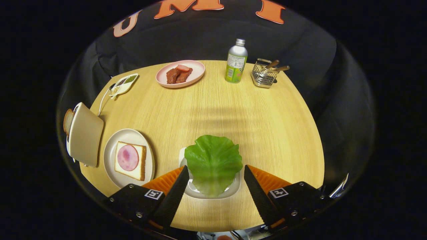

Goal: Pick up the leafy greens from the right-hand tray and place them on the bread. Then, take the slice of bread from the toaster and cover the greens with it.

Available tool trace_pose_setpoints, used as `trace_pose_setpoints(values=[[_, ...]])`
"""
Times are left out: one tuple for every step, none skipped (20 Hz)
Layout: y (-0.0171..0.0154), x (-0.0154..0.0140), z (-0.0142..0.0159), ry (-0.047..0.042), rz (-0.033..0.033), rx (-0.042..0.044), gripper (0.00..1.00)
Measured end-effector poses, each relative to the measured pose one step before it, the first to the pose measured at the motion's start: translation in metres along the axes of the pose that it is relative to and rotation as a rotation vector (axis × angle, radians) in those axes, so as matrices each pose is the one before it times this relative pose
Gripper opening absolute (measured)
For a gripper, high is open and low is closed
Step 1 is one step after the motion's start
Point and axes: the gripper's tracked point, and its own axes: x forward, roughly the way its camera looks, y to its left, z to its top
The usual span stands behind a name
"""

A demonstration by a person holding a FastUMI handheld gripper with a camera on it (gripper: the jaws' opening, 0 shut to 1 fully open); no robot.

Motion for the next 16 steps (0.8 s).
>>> trace_pose_setpoints(values=[[0.00093, 0.00741, -0.00398, 0.02460, 0.00658, 0.00150, 1.00], [-0.00100, 0.00755, -0.00352, 0.02236, -0.00011, -0.00128, 1.00], [-0.00073, 0.00754, -0.00201, 0.01883, 0.00036, -0.00158, 1.00], [0.00067, 0.00614, -0.00266, 0.01698, 0.00317, 0.00398, 1.00], [0.00057, 0.00572, -0.00190, 0.01973, 0.00320, 0.00776, 1.00], [0.00010, 0.00601, -0.00212, 0.01679, 0.00190, 0.00567, 1.00], [-0.00131, 0.00514, -0.00083, 0.01560, -0.00074, 0.00166, 1.00], [-0.00136, 0.00471, -0.00168, 0.01338, -0.00274, -0.00183, 1.00], [0.00012, 0.00352, -0.00047, 0.01079, -0.00258, -0.00117, 1.00], [-0.00020, 0.00399, -0.00158, 0.01157, -0.00137, -0.00303, 1.00], [-0.00088, 0.00297, -0.00104, 0.01164, -0.00253, 0.00022, 1.00], [0.00061, 0.00227, -0.00052, 0.00829, 0.00189, 0.00337, 1.00], [0.00017, 0.00141, 0.00009, 0.00841, 0.00216, 0.00554, 1.00], [0.00035, 0.00152, -0.00031, 0.00693, 0.00430, 0.00687, 1.00], [0.00028, 0.00010, -0.00116, 0.00654, 0.00395, 0.00622, 1.00], [0.00077, 0.00104, -0.00033, 0.00434, 0.00467, 0.00569, 0.99]])
